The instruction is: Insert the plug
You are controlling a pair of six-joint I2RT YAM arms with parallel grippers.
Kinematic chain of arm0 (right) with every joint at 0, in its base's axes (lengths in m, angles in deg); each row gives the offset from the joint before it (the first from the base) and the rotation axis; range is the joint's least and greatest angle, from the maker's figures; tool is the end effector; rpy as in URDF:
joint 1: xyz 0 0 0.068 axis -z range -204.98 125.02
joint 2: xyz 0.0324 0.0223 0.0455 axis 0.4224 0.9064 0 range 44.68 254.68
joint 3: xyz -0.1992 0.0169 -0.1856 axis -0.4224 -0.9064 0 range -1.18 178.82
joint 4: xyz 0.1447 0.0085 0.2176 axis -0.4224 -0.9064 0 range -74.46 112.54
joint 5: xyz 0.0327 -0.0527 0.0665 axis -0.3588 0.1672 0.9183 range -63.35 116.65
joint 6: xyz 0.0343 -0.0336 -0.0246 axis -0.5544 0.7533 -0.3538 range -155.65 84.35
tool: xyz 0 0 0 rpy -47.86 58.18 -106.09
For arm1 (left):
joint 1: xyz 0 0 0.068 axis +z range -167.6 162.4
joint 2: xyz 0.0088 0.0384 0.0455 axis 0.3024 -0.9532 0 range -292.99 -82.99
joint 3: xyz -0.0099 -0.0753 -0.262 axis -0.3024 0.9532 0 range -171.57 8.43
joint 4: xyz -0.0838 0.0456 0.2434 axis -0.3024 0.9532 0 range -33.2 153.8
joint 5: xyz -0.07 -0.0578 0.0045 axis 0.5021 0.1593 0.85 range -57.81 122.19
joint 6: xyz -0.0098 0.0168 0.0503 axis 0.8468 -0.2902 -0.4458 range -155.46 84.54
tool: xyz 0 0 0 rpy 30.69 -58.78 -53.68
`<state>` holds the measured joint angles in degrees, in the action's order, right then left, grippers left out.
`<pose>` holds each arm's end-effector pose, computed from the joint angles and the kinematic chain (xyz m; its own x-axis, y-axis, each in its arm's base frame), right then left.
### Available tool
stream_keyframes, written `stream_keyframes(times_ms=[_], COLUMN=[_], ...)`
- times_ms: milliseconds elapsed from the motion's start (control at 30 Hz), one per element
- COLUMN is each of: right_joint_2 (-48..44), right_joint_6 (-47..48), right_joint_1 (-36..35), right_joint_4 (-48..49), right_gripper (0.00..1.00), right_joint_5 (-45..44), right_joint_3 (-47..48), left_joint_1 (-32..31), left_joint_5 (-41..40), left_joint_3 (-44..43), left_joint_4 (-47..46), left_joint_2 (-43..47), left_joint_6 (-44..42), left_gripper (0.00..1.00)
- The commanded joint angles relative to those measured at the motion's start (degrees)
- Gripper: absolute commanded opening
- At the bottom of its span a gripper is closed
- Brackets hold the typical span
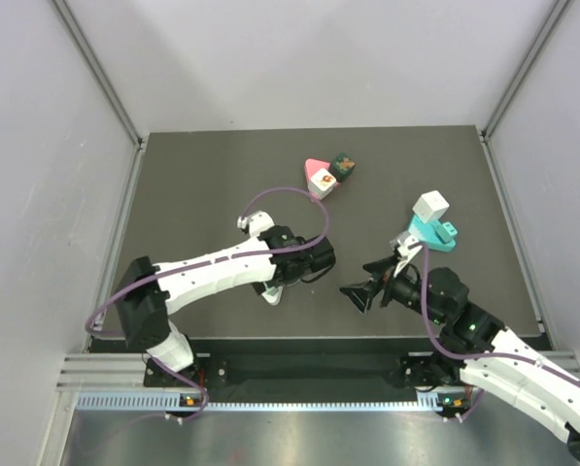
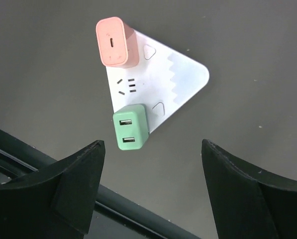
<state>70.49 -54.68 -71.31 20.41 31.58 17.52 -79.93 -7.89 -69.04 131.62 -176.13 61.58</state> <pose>0.0951 0.1040 0.2401 -0.3589 0.0946 -0.9286 -0.7004 0.6303 0.3349 0.1530 -0.2423 0.2676 -0.6182 -0.4563 -0.6401 -0.5442 0.8360 -0.0703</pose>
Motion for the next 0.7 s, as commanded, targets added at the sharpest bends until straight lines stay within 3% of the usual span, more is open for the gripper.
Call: stream_keyframes(times_ms=[0, 33, 100, 167, 200, 300, 333, 467, 667], right_joint_2=[0.7, 0.9, 1.8, 2.7, 3.1, 5.2, 6.8, 10.6, 12.3], right_joint_6=[-1.8, -2.3, -3.4, -5.0, -5.5, -6.7, -7.0, -7.3, -7.6], right_joint_1=[0.4, 0.4, 0.4, 0.4, 0.4, 0.4, 0.4, 0.5, 0.5], right_joint_4=[-2.3, -4.0, -8.7, -12.9, -14.0, -18.4, -19.5, -23.7, -26.4], right_gripper=[1.00, 1.00, 1.00, 1.00, 1.00, 1.00, 1.00, 1.00, 1.00], right_joint_5=[-1.9, -3.7, -4.6, -8.0, -8.5, -10.3, -10.8, -10.8, -11.3], right_joint_3=[5.1, 6.1, 9.4, 12.8, 14.1, 20.2, 21.8, 30.5, 36.0], left_joint_1=[0.8, 1.2, 2.6, 3.0, 2.9, 2.9, 2.9, 2.9, 3.0], left_joint_5=[-2.7, -2.8, -0.7, 7.6, 9.9, 18.3, 19.6, 23.2, 24.7], left_joint_3=[-2.4, -2.6, -1.7, 2.4, 4.1, 10.7, 13.5, 18.0, 25.4], left_joint_4=[4.0, 2.0, -12.0, -24.8, -34.6, -44.4, -48.6, -53.4, -60.1], left_joint_2=[6.2, 7.5, 12.9, 19.7, 22.0, 30.8, 34.3, 40.7, 52.0], left_joint_6=[-6.0, -9.3, -26.4, -45.0, -48.5, -55.6, -56.9, -63.2, -73.0], left_gripper=[0.84, 0.84, 0.83, 0.81, 0.81, 0.89, 0.98, 0.98, 0.99])
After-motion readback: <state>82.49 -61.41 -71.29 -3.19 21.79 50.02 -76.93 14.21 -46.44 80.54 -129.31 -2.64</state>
